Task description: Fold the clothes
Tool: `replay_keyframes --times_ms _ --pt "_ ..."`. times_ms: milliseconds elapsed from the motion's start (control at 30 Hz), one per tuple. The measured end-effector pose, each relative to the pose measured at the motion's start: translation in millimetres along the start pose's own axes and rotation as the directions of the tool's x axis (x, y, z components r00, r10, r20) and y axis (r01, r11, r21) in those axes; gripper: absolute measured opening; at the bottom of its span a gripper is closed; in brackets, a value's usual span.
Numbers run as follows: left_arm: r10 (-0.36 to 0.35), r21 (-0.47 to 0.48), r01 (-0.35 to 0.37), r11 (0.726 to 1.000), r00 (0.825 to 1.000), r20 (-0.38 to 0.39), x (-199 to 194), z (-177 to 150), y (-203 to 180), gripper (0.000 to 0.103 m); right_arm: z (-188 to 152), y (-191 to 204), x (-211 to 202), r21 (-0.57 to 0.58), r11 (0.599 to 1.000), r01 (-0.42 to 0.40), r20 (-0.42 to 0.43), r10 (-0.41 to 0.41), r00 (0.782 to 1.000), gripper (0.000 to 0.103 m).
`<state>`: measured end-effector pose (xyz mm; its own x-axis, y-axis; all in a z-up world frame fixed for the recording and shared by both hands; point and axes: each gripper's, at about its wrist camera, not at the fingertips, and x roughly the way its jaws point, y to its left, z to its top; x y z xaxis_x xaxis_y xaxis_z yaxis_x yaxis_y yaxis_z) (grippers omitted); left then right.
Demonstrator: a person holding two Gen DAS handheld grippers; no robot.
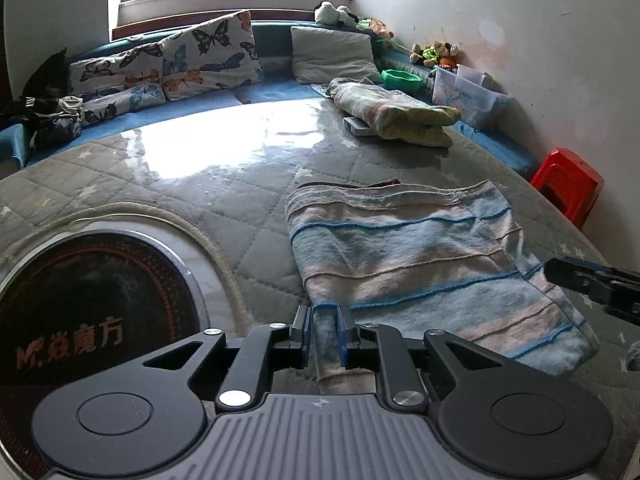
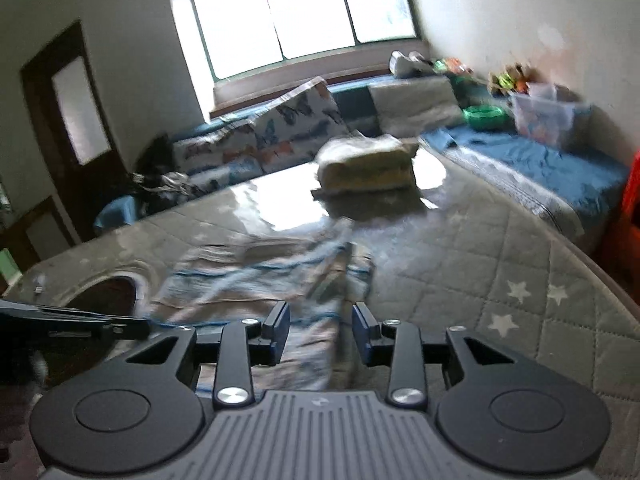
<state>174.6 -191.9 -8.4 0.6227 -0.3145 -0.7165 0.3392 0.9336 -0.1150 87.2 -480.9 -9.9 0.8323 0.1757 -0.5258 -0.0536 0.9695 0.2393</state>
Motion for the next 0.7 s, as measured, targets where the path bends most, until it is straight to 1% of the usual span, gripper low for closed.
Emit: replay_keyframes --times_ms 100,200,267,400,467,600,667,700 --pt "0.008 0.002 -0.008 1.0 1.0 0.014 -10 -7 1 0.019 -6 18 -14 -0.046 0.998 -0.046 0.028 0.048 0.998 0.034" --pt "0.005 0.003 -0.005 1.0 1.0 0.025 -19 -16 1 0.019 -14 26 -19 -0.053 0.995 -0.08 0.02 0.081 0.996 0.034" --pt "0.003 0.008 -0.004 1.0 0.999 0.032 -23 -22 1 0.019 -21 25 -16 -0.035 0.996 -0.077 0.004 0.077 0.997 0.034" --pt "-0.001 0.023 0.0 1.0 1.0 0.024 -25 -31 0 0.019 -35 11 -9 0.041 0.998 -0.053 -0.031 0.054 0.998 0.034" --pt "0.005 0.027 -0.006 1.0 1.0 0.021 -23 -34 0 0.019 -41 7 -9 0.062 0.997 -0.056 -0.026 0.057 0.998 0.034" --pt "0.018 0.033 -0.019 0.999 1.0 0.023 -23 -39 2 0.02 -34 8 -12 0.057 0.996 -0.061 -0.028 0.063 0.998 0.034" --pt "0.022 0.037 -0.023 0.999 0.999 0.025 -24 -40 1 0.02 -28 9 -12 0.048 0.997 -0.064 -0.024 0.065 0.998 0.038" --pt "0.024 0.036 -0.025 0.999 0.999 0.023 -24 -41 1 0.02 -23 10 -11 0.041 0.997 -0.065 -0.018 0.066 0.998 0.042"
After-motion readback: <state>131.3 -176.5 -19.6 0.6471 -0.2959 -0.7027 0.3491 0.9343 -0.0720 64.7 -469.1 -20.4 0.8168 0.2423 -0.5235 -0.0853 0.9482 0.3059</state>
